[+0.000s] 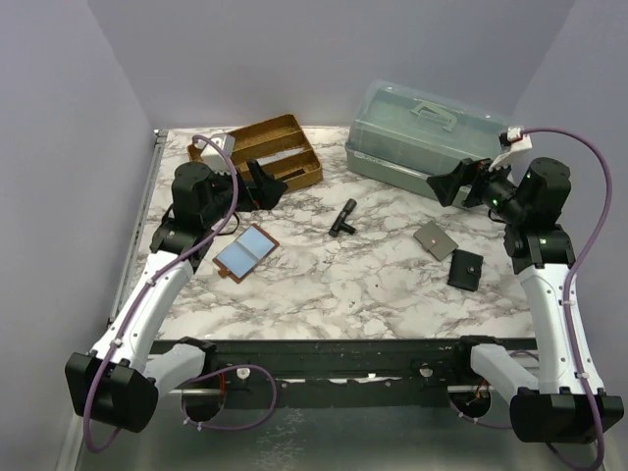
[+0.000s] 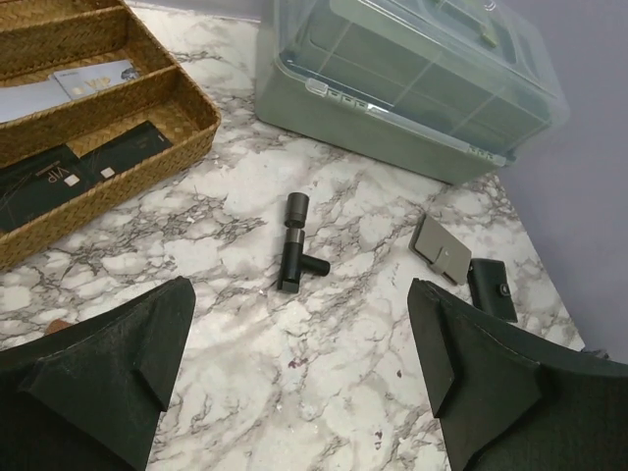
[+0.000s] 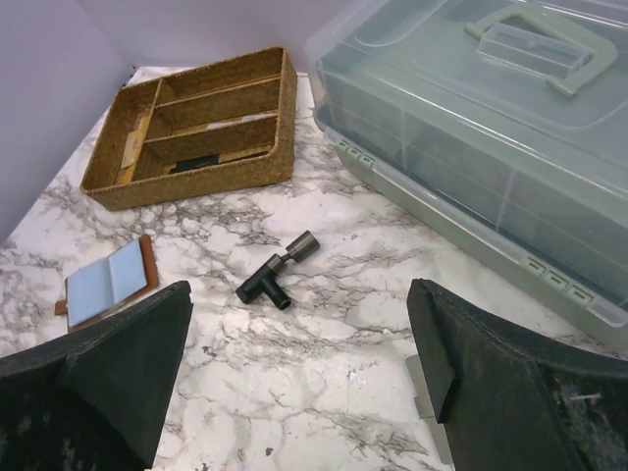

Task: Take the credit cards out of the card holder
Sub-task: Pick up the card holder from the center of the board.

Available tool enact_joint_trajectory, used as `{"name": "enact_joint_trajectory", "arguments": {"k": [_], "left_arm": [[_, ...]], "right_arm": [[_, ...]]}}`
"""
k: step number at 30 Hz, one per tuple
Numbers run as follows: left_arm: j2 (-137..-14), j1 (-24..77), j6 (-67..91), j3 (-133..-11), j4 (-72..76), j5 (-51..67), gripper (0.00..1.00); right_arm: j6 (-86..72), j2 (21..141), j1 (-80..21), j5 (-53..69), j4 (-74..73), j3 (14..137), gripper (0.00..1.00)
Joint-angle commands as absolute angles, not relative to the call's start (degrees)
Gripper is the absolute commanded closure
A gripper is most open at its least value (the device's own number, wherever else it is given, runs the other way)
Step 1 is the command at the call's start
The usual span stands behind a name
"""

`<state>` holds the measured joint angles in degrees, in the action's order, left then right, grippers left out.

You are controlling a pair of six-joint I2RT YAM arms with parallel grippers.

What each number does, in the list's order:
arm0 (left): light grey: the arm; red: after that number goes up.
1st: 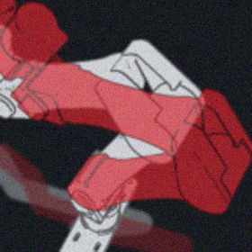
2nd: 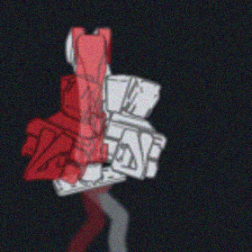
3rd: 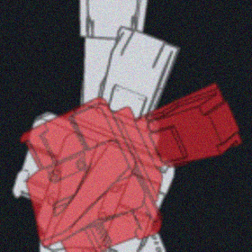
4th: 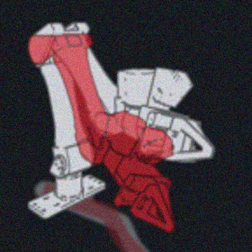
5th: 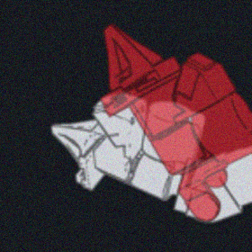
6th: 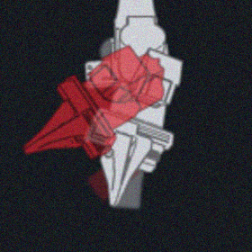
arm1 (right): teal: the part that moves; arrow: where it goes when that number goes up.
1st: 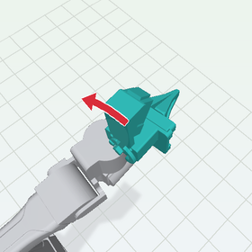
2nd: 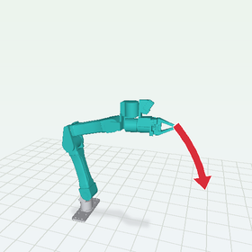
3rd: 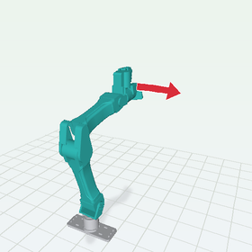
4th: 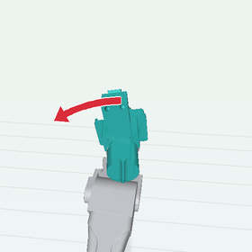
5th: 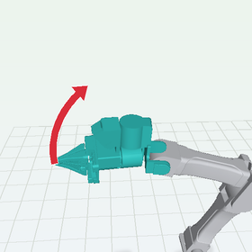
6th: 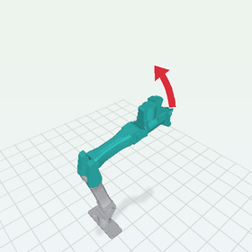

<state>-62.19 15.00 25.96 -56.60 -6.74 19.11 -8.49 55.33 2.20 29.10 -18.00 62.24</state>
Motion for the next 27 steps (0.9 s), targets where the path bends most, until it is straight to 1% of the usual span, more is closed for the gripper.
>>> {"name": "enact_joint_trajectory", "arguments": {"k": [1,11,13,16,20,27], "left_arm": [[-59.46,14.59,23.14,-54.20,-8.73,21.78,0.01],[-58.03,14.55,22.76,-49.74,-7.48,25.47,0.01],[-57.35,14.54,23.21,-48.26,-6.91,25.61,0.01],[-56.17,14.55,23.16,-46.09,-6.43,25.84,0.01],[-54.83,14.50,21.41,-42.74,-6.42,25.50,0.01],[-51.98,14.50,19.45,-40.51,-7.47,21.96,0.01]], "right_arm": [[-8.27,54.33,3.71,28.43,-20.58,63.65,0.01],[4.79,54.41,5.54,36.86,-24.25,62.78,0.01],[11.69,54.69,5.73,40.00,-27.63,62.90,0.01],[20.76,56.09,5.75,36.61,-32.34,61.75,0.01],[28.01,60.36,5.80,32.51,-38.79,59.36,0.01],[34.79,69.55,5.75,26.89,-39.32,52.04,0.01]]}}
